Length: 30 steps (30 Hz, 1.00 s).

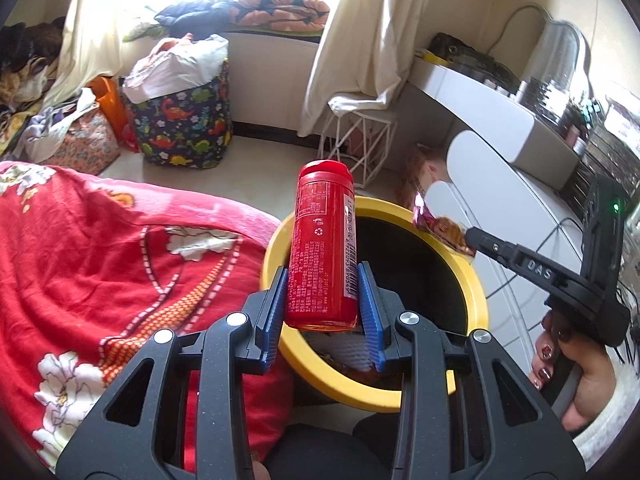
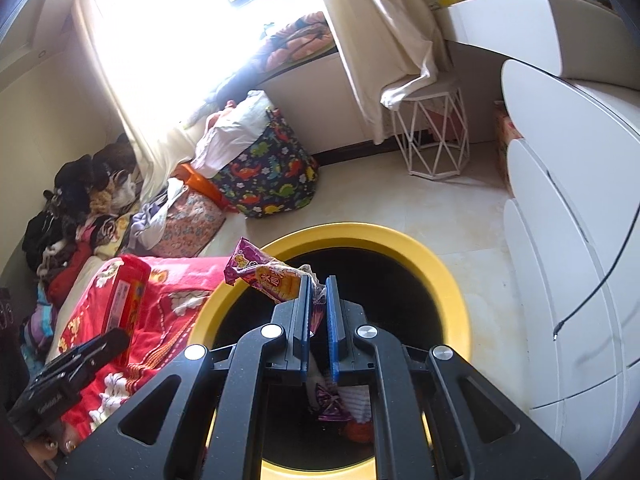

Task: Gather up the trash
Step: 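Carry the red can with the left tool while the right tool carries the wrapper over the bin, then open the left tool over the bin while the right tool releases the wrapper, then withdraw both open tools from the bin opening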

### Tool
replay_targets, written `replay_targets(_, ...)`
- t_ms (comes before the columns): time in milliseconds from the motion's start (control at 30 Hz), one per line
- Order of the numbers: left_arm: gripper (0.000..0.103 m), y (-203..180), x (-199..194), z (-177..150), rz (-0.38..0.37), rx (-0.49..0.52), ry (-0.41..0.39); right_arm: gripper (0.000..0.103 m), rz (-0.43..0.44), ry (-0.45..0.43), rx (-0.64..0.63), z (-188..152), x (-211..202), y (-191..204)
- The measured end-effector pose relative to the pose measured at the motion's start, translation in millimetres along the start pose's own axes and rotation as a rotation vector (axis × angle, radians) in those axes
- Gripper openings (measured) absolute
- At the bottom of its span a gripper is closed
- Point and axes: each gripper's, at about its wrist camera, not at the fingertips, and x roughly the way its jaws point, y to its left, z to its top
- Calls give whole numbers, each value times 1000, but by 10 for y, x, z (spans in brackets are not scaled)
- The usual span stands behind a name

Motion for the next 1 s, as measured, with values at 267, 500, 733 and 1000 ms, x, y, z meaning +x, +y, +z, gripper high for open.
replay_targets(267, 28, -197, 142, -64, -30, 49, 49, 7, -33, 2, 55, -4, -6, -180)
replay_targets(500, 28, -364, 358, -124, -50, 90, 122, 15, -32, 11, 105, 8, 38, -264)
replay_targets(733, 46, -370, 498, -167, -42, 84, 170, 35, -25, 25, 110, 15, 18, -304)
replay_targets(1000, 76, -253, 383, -182, -4, 47, 151, 53, -15, 27, 47, -25, -82, -223)
